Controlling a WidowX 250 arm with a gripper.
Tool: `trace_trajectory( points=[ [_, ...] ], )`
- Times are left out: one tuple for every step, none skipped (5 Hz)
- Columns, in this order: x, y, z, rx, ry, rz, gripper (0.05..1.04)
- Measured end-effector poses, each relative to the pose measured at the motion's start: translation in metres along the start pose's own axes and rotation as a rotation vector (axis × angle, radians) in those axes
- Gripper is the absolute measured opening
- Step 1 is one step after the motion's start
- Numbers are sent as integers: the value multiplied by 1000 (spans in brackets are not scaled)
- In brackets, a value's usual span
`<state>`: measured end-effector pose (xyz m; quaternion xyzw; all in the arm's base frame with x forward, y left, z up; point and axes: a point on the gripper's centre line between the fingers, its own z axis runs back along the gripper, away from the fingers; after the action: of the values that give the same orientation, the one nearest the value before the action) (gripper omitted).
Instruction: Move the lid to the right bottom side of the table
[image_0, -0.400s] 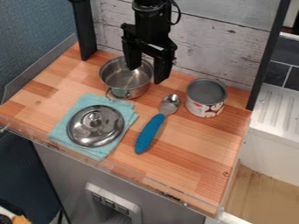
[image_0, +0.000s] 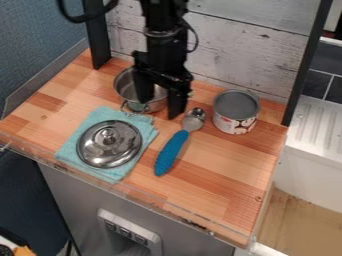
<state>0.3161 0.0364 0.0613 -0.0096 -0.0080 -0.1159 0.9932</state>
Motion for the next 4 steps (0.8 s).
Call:
trace_trajectory(
  points=[
    [-19, 8, 11, 22, -35, 16, 1001],
    [-37, 12, 5, 43, -19, 26, 1001],
    [-44, 26, -7, 63, 4, 71, 1001],
    [-51, 32, -20, 49, 37, 100, 1001]
  ],
)
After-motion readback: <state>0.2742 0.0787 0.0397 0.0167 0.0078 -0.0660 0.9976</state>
